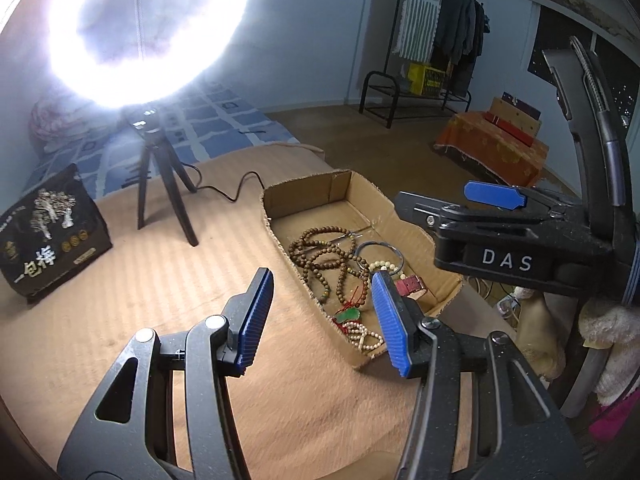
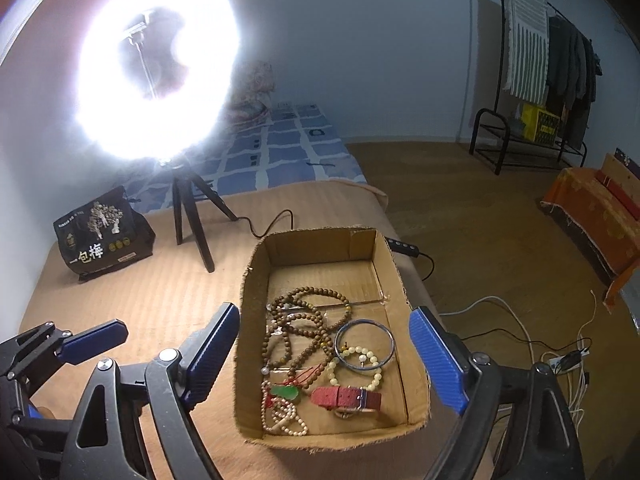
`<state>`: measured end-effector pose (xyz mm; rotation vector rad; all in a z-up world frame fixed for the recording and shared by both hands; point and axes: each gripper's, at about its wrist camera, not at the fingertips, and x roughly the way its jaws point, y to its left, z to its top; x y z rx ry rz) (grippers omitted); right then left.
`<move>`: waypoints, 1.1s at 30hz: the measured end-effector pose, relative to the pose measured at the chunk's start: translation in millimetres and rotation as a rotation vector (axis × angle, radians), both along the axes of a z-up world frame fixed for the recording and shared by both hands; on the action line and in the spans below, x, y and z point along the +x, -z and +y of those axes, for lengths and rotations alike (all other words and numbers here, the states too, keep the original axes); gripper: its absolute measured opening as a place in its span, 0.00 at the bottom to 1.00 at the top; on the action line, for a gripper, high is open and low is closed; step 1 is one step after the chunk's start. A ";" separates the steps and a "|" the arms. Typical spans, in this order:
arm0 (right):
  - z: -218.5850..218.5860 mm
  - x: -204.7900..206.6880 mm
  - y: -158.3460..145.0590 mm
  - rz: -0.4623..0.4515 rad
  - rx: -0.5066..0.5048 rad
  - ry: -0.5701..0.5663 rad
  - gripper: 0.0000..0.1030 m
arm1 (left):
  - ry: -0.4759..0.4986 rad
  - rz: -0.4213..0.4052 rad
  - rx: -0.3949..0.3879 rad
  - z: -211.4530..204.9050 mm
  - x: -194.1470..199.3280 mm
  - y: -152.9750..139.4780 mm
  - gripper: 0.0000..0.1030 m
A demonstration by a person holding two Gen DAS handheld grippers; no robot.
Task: Organize jewelry
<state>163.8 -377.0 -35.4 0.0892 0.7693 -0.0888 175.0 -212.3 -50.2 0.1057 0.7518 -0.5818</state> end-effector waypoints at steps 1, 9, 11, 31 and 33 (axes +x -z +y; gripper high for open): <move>1.9 -4.1 -3.1 -0.006 -0.002 -0.001 0.86 | 0.000 -0.004 -0.001 2.5 -3.6 -2.8 0.51; 18.8 -41.1 -26.5 -0.045 -0.053 -0.011 0.87 | -0.016 -0.033 -0.008 27.2 -37.9 -21.3 0.53; 21.1 -49.6 -30.9 -0.055 -0.049 -0.012 0.87 | -0.019 -0.040 -0.007 33.5 -47.3 -25.8 0.55; 45.8 -108.5 -50.9 -0.144 -0.071 -0.007 1.00 | -0.053 -0.122 0.015 62.5 -110.4 -47.3 0.74; 46.7 -112.6 -53.1 -0.154 -0.071 -0.004 1.00 | -0.060 -0.130 0.006 63.7 -113.7 -49.3 0.88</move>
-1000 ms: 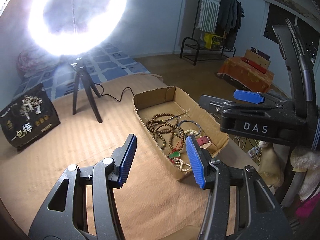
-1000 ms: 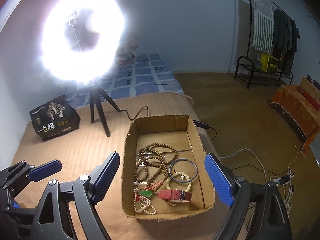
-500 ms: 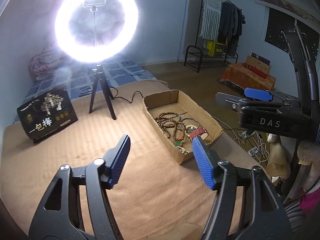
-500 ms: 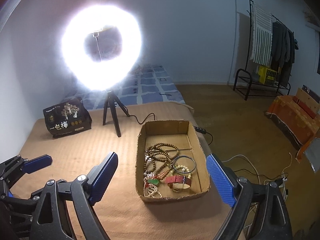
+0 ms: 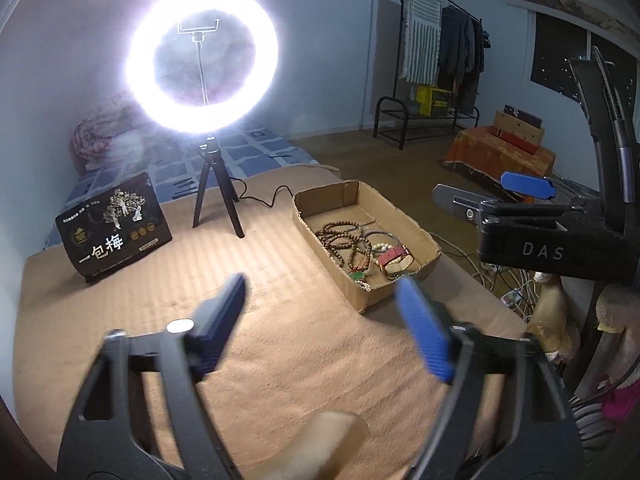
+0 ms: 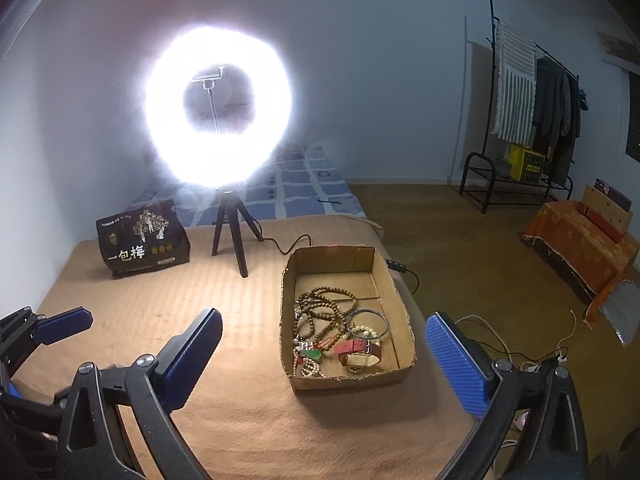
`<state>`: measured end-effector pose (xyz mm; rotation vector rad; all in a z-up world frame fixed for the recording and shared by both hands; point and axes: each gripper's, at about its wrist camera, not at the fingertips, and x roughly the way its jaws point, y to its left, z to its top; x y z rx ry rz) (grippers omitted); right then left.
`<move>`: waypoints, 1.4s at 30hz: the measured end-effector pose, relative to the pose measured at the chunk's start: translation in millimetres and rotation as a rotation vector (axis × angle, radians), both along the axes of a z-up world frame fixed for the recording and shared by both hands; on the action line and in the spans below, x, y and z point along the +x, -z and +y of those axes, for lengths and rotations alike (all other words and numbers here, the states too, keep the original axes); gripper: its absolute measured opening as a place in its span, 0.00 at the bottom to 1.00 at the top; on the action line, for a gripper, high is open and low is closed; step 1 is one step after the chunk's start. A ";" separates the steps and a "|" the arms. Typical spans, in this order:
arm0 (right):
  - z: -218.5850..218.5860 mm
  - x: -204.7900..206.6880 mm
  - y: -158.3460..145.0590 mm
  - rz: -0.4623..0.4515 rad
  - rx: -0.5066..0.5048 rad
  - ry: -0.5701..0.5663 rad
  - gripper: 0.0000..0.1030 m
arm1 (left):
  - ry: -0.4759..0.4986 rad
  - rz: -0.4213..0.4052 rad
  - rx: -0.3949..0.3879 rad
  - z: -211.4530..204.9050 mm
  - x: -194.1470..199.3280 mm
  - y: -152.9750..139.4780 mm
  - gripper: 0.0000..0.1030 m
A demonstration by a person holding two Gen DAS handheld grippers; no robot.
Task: Organize jewelry
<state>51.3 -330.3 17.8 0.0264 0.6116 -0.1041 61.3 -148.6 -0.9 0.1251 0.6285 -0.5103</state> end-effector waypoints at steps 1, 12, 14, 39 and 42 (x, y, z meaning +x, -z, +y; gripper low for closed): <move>0.2 -1.9 -1.3 -0.008 -0.001 0.004 1.00 | -0.005 -0.010 -0.004 1.0 -2.0 -1.4 0.91; 1.0 -5.5 0.1 -0.003 -0.029 0.013 1.00 | -0.065 -0.028 0.020 7.4 -10.6 -4.1 0.98; 1.9 -5.1 0.8 0.001 -0.033 0.013 1.00 | -0.070 -0.022 0.019 9.3 -10.7 -3.5 0.98; 12.5 4.1 8.8 0.027 -0.048 -0.003 1.00 | -0.098 -0.012 0.034 21.8 -11.5 -1.9 0.99; 12.3 4.3 9.0 0.027 -0.049 -0.004 1.00 | -0.098 -0.013 0.034 23.1 -11.4 -1.8 0.99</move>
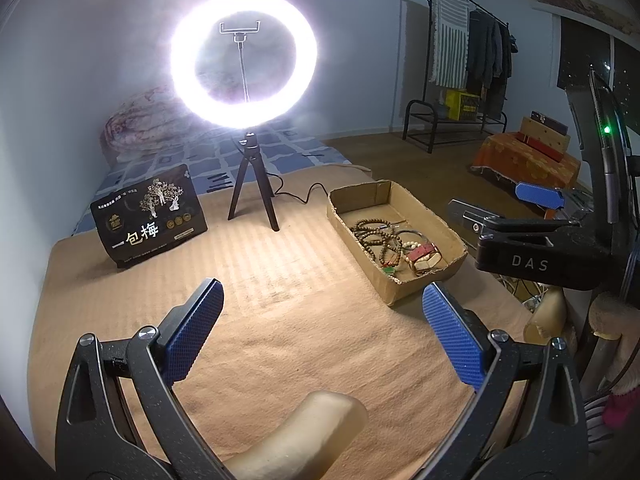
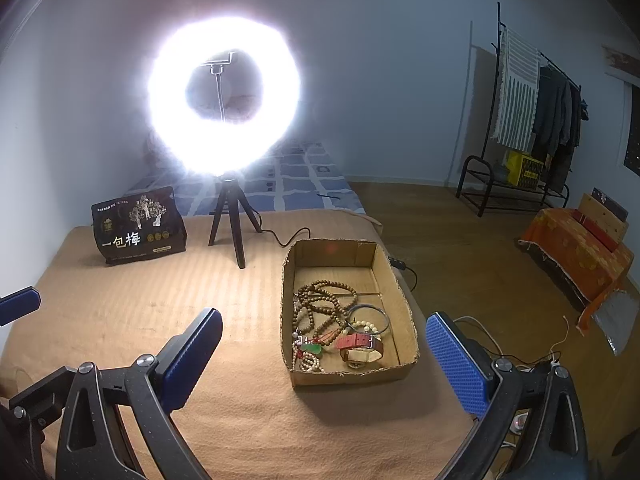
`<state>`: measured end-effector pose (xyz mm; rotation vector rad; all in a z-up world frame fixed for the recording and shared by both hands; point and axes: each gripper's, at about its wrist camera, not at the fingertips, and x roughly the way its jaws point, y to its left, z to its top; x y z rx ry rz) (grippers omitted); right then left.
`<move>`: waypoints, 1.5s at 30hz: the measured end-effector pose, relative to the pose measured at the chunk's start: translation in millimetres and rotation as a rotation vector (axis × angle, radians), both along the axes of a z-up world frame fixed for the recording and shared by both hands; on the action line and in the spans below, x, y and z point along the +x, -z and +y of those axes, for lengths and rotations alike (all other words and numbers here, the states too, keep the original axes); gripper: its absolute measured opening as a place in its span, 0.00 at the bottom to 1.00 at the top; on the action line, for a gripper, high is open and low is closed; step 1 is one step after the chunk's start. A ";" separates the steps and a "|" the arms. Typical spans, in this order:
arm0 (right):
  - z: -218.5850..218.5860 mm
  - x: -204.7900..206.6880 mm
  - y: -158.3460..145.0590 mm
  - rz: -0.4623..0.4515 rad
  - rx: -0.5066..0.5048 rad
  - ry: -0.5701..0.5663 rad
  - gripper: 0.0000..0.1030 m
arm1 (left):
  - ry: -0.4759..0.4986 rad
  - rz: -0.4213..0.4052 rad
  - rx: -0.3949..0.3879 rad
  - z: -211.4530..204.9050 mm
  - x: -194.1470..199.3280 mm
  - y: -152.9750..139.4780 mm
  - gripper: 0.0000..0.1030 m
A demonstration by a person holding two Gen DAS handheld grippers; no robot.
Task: Organize jewelry
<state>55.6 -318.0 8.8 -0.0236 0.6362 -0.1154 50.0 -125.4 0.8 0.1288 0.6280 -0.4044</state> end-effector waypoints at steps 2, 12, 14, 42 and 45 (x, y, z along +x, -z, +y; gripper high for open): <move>-0.4 0.3 0.5 0.001 0.000 0.001 1.00 | 0.001 -0.002 0.000 0.2 -0.4 -0.2 0.99; -0.5 0.0 2.1 0.003 0.004 0.000 1.00 | -0.002 -0.001 0.001 -0.1 -0.1 -0.3 0.99; -0.8 -0.2 2.3 0.003 0.004 0.002 1.00 | -0.002 -0.001 0.000 0.3 -0.1 -0.5 0.99; -3.4 -1.7 5.6 0.009 0.005 0.006 1.00 | -0.002 -0.003 0.003 0.0 -1.0 -1.7 0.99; -3.8 -2.1 6.5 0.012 0.005 0.006 1.00 | -0.004 -0.005 0.005 0.0 -1.1 -1.9 0.99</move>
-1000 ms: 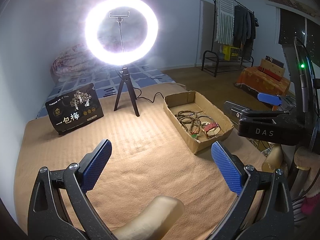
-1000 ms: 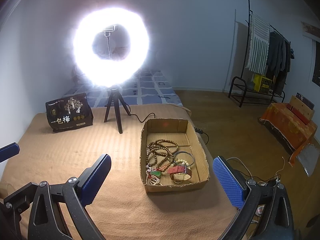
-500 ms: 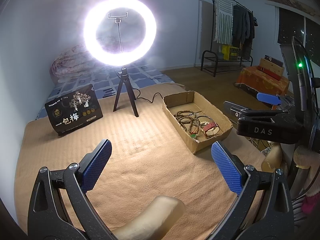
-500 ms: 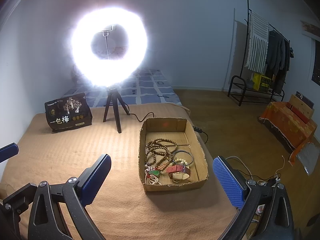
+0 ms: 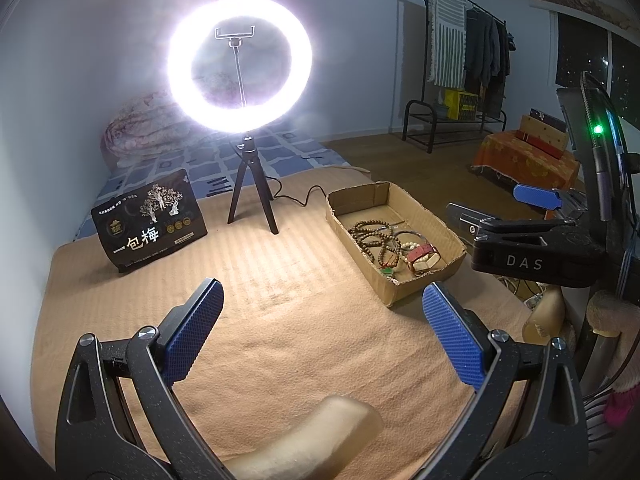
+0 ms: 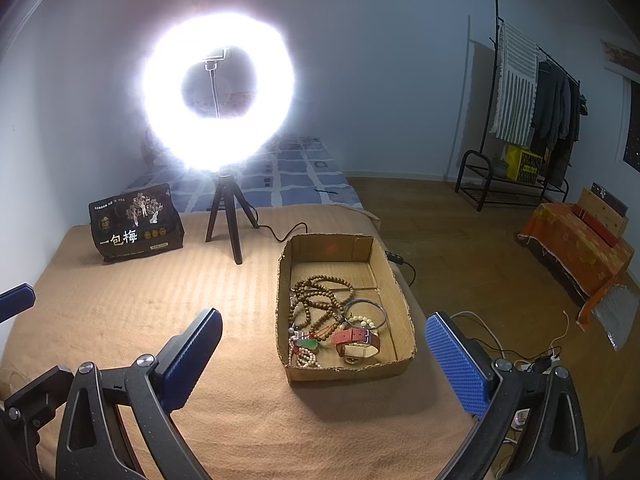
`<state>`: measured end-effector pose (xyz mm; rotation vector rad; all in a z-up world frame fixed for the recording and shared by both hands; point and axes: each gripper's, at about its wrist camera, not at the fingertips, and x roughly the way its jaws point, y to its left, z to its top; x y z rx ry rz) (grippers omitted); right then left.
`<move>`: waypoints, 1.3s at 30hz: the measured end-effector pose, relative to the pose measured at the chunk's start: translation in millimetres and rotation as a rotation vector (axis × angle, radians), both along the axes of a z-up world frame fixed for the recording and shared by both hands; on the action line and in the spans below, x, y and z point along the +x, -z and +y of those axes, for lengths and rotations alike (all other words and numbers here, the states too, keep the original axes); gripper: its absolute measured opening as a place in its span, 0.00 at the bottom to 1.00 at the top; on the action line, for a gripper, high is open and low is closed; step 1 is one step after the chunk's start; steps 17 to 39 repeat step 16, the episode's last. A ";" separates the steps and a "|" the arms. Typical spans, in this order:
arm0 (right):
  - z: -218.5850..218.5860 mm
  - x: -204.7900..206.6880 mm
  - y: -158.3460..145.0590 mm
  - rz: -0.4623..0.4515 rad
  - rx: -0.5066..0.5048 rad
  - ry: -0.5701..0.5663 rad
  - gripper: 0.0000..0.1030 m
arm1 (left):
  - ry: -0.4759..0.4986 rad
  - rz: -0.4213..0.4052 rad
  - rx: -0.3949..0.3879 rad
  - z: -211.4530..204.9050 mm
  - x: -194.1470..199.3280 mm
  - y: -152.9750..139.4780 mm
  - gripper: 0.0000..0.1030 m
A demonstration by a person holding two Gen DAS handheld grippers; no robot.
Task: Organize jewelry
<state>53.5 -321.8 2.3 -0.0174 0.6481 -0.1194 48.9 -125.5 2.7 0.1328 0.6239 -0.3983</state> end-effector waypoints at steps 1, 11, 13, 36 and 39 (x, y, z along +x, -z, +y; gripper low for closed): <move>-0.1 -0.4 0.4 0.001 -0.001 0.000 1.00 | -0.001 -0.001 0.002 -0.6 0.2 -1.0 0.99; 1.3 0.1 2.1 0.014 -0.004 -0.005 1.00 | -0.005 -0.001 0.000 0.6 1.8 -3.1 0.99; 1.2 0.3 2.0 0.015 -0.003 -0.005 1.00 | -0.007 -0.009 0.000 1.1 1.7 -4.0 0.99; 1.2 0.6 2.1 0.018 -0.001 -0.006 1.00 | -0.012 -0.019 0.006 0.3 0.9 -3.8 0.99; 1.2 0.6 2.1 0.018 -0.001 -0.006 1.00 | -0.012 -0.019 0.006 0.3 0.9 -3.8 0.99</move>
